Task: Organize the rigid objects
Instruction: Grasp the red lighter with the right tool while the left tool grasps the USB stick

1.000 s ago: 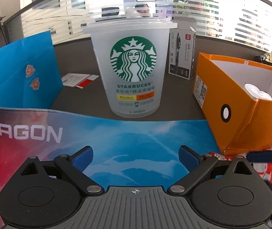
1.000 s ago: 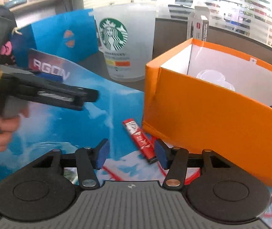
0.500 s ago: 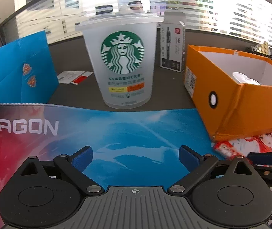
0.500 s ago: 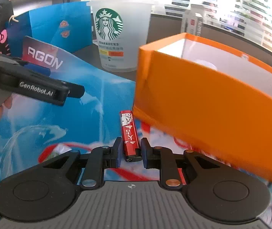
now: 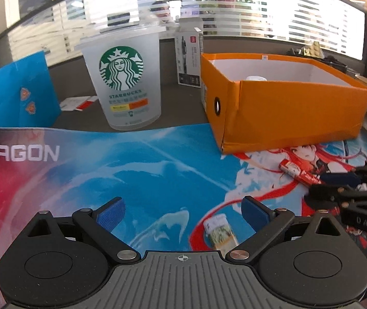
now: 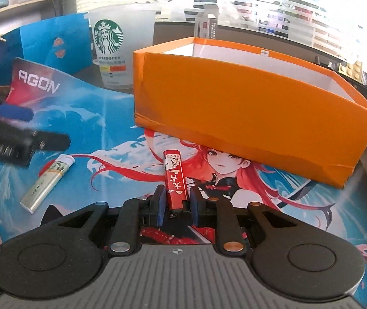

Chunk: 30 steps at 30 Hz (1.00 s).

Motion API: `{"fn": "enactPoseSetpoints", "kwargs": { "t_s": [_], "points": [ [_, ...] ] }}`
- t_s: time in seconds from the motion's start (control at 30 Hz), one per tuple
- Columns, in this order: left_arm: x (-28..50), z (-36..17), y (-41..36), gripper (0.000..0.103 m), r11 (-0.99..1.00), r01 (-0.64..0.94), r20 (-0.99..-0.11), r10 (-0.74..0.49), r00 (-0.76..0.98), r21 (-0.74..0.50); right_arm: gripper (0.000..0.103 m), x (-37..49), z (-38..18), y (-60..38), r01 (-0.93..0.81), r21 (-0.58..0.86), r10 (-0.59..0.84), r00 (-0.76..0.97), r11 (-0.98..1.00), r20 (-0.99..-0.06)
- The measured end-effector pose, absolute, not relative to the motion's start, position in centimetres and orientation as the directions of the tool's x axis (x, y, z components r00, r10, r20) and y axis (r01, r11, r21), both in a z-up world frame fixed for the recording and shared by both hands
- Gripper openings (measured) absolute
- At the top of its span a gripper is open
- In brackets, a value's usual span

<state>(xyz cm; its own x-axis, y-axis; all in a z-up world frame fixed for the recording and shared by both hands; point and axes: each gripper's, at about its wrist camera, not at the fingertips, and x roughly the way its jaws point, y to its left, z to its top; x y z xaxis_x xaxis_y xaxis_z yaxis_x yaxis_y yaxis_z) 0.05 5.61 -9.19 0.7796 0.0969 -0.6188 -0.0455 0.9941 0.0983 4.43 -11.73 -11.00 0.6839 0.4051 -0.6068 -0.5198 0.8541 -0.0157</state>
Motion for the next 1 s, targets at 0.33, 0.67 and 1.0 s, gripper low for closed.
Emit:
{"fn": "enactPoseSetpoints", "kwargs": {
  "t_s": [0.33, 0.67, 1.0],
  "points": [
    [-0.7, -11.3, 4.3, 0.096, 0.998, -0.007, -0.668, 0.044, 0.743, 0.058, 0.037, 4.9, -11.2, -11.3, -0.52, -0.033, 0.404, 0.701, 0.854, -0.588],
    [-0.9, -12.1, 4.5, 0.085, 1.0, 0.008, -0.635, 0.004, 0.773, 0.016, 0.085, 5.5, -11.7, -11.9, -0.5, -0.002, 0.399, 0.693, 0.866, -0.601],
    [-1.1, -11.8, 5.0, 0.022, 1.0, 0.03, -0.602, -0.025, 0.798, -0.002, 0.045, 4.9, -11.3, -10.7, -0.547, -0.011, 0.435, 0.678, 0.837, -0.592]
  ]
}}
